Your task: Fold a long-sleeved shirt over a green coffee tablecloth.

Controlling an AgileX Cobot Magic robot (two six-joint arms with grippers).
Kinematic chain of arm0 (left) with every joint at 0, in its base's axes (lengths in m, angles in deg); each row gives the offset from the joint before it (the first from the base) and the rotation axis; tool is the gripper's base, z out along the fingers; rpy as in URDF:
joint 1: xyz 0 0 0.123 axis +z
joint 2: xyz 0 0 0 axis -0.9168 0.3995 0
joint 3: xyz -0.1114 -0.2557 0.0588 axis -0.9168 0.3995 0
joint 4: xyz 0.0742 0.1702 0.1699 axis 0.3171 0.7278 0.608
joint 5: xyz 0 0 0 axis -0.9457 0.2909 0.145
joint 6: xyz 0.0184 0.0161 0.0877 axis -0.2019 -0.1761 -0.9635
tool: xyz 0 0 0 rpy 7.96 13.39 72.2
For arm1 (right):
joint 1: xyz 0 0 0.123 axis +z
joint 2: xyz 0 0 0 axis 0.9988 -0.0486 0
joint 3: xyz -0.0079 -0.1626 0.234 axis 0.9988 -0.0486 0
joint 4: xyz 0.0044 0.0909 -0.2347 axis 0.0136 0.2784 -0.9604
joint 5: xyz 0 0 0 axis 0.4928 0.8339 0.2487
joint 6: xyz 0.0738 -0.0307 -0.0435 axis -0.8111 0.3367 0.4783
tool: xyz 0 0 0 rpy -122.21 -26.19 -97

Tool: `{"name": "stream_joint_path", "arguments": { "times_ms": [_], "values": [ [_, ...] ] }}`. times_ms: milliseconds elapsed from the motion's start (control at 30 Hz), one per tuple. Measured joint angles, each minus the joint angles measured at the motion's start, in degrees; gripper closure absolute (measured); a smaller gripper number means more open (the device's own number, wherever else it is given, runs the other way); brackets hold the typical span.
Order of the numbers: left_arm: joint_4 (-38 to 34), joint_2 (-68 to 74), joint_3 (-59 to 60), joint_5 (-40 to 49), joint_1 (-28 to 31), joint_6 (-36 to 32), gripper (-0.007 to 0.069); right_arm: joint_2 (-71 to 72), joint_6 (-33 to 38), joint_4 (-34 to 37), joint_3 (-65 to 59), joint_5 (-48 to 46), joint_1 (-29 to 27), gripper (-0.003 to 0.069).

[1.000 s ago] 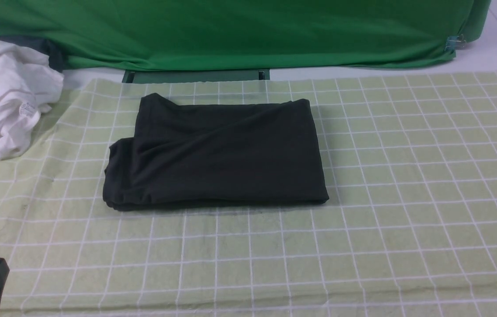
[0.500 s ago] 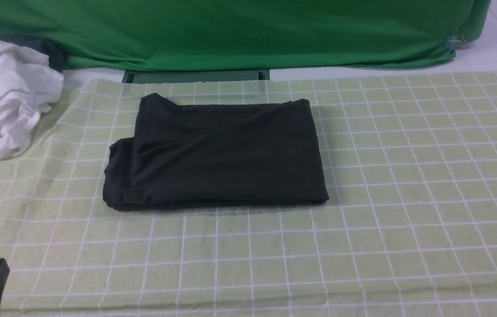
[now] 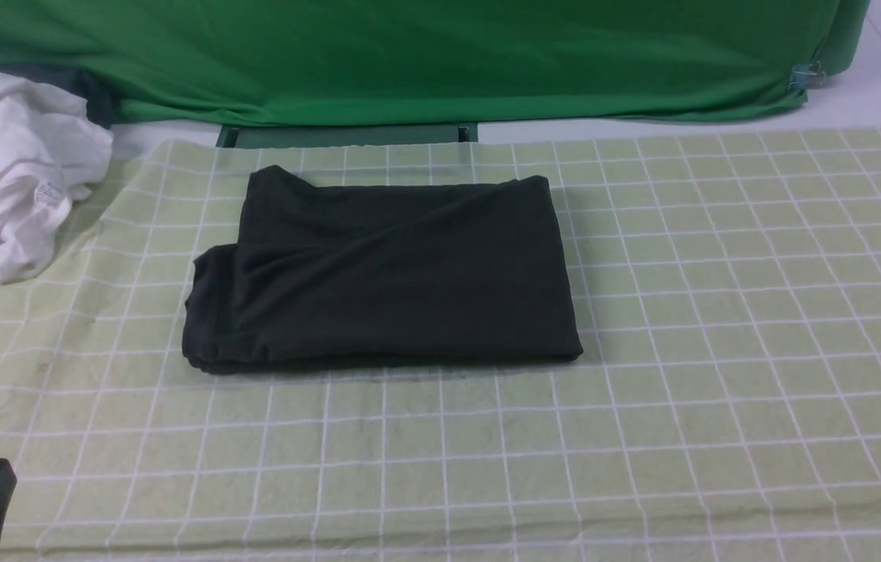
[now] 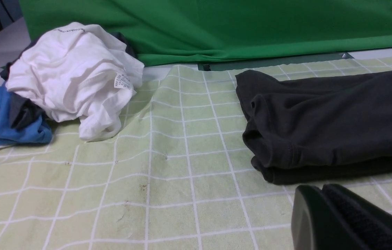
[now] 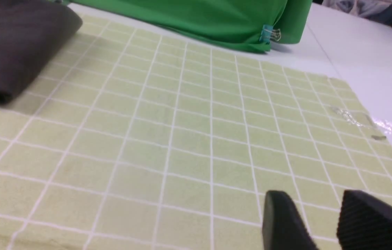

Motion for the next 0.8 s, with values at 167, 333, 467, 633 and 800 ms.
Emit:
{"name": "stream_joint_path", "arguments": {
  "times_ms": [167, 333, 467, 633, 800],
  "values": [
    [1.7, 0.0, 0.0, 0.1, 0.0, 0.0, 0.0610, 0.0, -1.2, 0.0, 0.0, -0.1, 0.0, 0.0414],
    [1.9, 0.0, 0.0, 0.1, 0.0, 0.0, 0.0610, 0.0, -1.3, 0.0, 0.0, -0.1, 0.0, 0.0414],
    [1.9, 0.0, 0.0, 0.1, 0.0, 0.0, 0.0610, 0.0, -1.3, 0.0, 0.0, -0.1, 0.0, 0.0414],
    [1.9, 0.0, 0.0, 0.1, 0.0, 0.0, 0.0610, 0.0, -1.3, 0.0, 0.0, -0.1, 0.0, 0.0414],
    [1.9, 0.0, 0.0, 0.1, 0.0, 0.0, 0.0610, 0.0, -1.3, 0.0, 0.0, -0.1, 0.0, 0.0414]
  ]
}}
